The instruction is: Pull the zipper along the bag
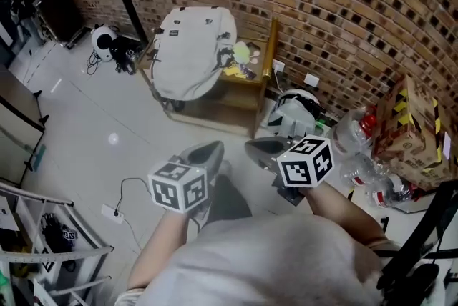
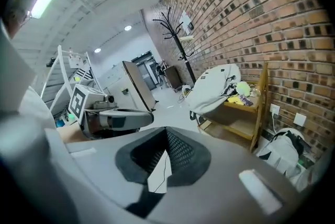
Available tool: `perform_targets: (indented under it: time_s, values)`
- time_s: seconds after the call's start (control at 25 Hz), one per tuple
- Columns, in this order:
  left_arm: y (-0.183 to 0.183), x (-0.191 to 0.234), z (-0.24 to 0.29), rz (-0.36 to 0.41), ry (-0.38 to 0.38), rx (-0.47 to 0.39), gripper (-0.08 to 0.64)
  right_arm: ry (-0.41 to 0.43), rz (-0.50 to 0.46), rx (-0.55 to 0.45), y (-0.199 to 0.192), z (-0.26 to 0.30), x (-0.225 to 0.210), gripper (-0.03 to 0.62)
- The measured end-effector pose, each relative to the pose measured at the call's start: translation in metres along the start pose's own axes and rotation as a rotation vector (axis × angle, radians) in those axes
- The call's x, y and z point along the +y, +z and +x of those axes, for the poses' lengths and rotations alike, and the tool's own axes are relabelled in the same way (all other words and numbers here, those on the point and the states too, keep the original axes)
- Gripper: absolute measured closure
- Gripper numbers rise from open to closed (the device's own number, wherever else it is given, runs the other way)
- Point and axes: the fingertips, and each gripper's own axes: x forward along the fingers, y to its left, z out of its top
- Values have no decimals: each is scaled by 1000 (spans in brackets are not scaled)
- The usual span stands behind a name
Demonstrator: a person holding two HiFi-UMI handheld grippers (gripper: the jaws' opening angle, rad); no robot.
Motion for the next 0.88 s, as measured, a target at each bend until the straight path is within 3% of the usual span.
perform_targets:
  time_s: [0.28,0.88]
  values:
    - [-27,-73,-47,3,14,55,560,48,-5,6,-20,-51,59,592]
    - [-33,-99,-85,2,46,72,558,79,-34,-21,-23,-81,110,592]
